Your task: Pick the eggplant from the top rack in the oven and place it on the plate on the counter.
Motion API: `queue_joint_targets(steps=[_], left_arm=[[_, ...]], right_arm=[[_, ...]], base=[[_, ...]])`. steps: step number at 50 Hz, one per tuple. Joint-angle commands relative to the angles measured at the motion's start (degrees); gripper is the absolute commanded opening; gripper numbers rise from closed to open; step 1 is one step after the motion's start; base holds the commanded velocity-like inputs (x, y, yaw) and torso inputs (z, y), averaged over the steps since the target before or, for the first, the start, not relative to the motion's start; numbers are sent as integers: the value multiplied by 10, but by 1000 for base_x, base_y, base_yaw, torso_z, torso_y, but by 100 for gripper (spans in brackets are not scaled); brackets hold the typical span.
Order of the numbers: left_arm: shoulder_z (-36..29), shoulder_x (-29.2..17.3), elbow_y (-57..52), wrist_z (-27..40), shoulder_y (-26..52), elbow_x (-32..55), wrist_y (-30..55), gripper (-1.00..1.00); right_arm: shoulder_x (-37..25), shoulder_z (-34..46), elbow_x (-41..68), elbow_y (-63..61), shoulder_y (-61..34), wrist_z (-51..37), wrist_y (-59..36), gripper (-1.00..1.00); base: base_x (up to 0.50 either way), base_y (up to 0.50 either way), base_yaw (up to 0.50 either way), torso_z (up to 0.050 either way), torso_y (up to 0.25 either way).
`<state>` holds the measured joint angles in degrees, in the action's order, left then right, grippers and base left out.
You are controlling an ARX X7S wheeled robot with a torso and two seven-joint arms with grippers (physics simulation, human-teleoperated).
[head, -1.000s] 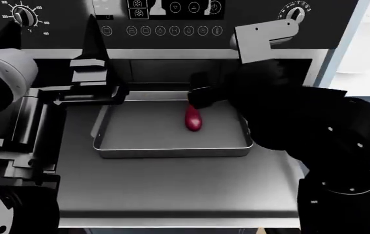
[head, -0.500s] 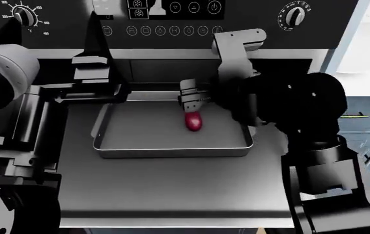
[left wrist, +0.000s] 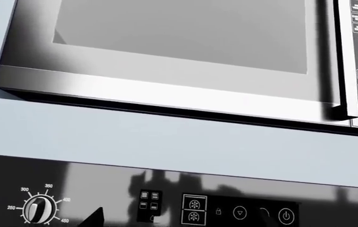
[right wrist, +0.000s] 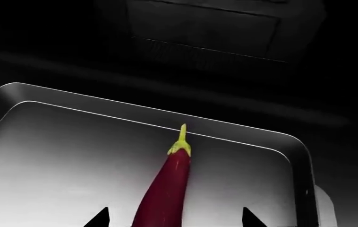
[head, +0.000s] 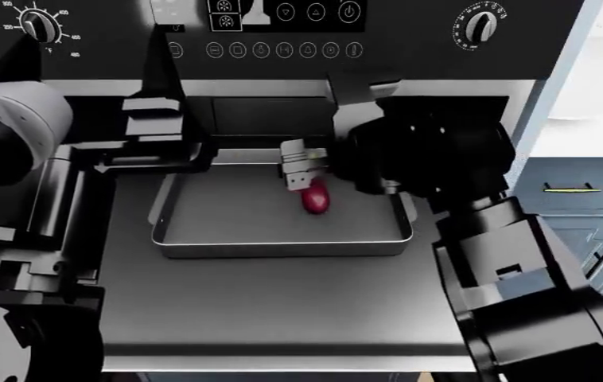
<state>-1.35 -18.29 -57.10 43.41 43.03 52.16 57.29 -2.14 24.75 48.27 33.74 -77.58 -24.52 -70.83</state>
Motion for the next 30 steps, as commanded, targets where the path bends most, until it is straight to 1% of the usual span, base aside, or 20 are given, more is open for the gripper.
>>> queue_joint_targets(steps=[1, 7, 10, 21, 30], left_arm=[[-12, -6, 2, 6, 0, 1, -10, 100], [-18, -7, 5, 9, 1, 0, -15, 100], [-18, -9, 3, 15, 4, 7, -13, 100], [-32, -14, 11, 1, -19, -19, -45, 100], [-35, -18, 13, 3, -26, -20, -55, 100]], right_arm=[[12, 8, 11, 43, -7, 2, 31, 100], [9, 14, 31, 17, 16, -18, 21, 100], [6, 19, 32, 21, 19, -16, 27, 100], [2, 43, 33, 31, 29, -14, 36, 100], [3, 54, 41, 34, 35, -14, 43, 100]], base=[[0, 0, 0, 0, 0], [0, 0, 0, 0, 0], [0, 0, 0, 0, 0], [0, 0, 0, 0, 0], [0, 0, 0, 0, 0]])
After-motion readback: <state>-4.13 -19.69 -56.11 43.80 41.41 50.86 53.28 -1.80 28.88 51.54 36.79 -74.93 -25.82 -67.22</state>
